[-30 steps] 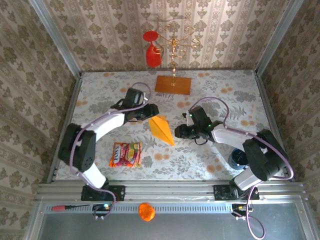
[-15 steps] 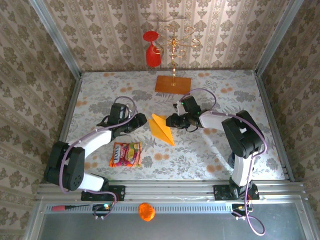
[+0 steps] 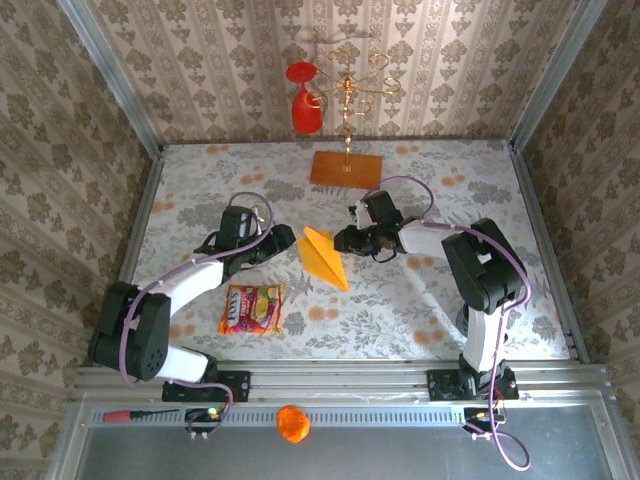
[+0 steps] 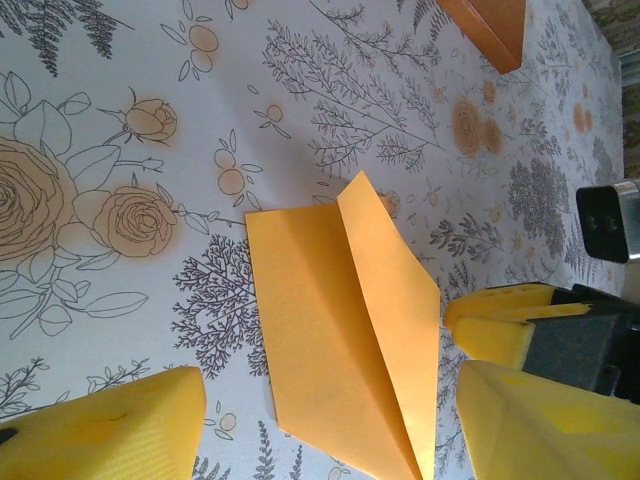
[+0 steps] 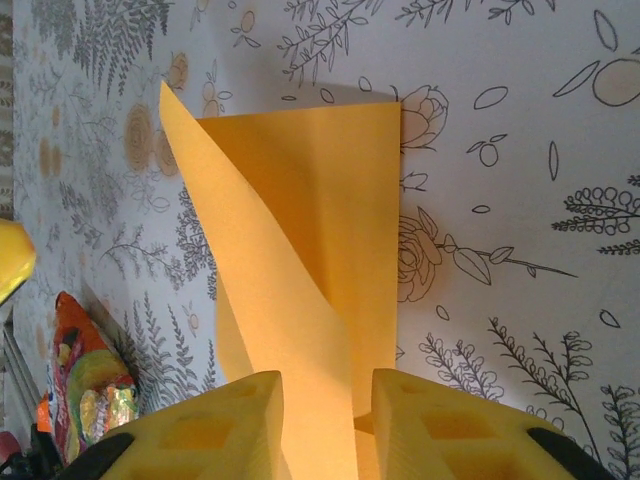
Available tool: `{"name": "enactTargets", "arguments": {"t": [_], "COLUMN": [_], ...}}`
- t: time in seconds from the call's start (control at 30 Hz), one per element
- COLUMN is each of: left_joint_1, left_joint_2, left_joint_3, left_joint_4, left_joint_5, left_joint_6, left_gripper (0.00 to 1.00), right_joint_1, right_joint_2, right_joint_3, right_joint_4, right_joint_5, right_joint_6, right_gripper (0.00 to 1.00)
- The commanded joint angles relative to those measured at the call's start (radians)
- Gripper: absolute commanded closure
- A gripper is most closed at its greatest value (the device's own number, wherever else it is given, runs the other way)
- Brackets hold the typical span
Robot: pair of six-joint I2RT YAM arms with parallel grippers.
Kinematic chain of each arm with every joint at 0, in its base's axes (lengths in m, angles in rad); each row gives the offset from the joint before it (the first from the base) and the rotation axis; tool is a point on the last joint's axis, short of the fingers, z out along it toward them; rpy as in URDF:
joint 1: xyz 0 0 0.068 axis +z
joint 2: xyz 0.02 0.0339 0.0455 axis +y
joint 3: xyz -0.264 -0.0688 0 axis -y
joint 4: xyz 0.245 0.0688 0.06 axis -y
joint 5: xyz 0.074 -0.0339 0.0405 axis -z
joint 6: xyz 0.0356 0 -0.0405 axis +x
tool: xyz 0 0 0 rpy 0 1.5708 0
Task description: Fold a paper plane with a square sheet of paper (pick it up from the middle)
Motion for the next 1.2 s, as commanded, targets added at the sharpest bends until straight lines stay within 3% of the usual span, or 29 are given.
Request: {"name": "enactTargets", "arguments": {"t": [0.0, 0.63, 0.83, 0.97, 1.07, 1.17], "left_joint_1": [0.004, -0.009, -0.017, -0.025, -0.04, -0.058], "left_joint_2": [0.018, 0.057, 0.051, 0.049, 0.048, 0.043], "left_joint_3": [0.017, 0.044, 0.043, 0.038, 0.043, 0.053], "left_joint_4": [0.022, 0.036, 0.082, 0.199, 0.284, 0.339], "left_joint_5": [0.021, 0.049, 0.084, 0.161, 0.205, 0.209], "left_joint_6": [-0.017, -0.022, -0.027, -0.063, -0.096, -0.115], "left_gripper": [0.32, 0.31, 0.3, 0.3, 0.27, 0.14], "right_joint_1": [-0.003, -0.007, -0.022, -0.04, -0.055, -0.065], "right_joint_2": [0.034, -0.017, -0.093, -0.166, -0.216, -0.256], "right_joint_3": [0.019, -0.04, -0.075, -0.092, -0.099, -0.103], "right_joint_4": [-0.005, 0.123, 0.183, 0.237, 0.281, 0.329], "right_joint_5": [-0.036, -0.083, -0.091, -0.122, -0.154, -0.182], "right_joint_6": [-0.017, 0.007, 0.054, 0.117, 0.176, 0.239], "right_gripper": [0.73, 0.97, 0.98, 0.98, 0.98, 0.98]}}
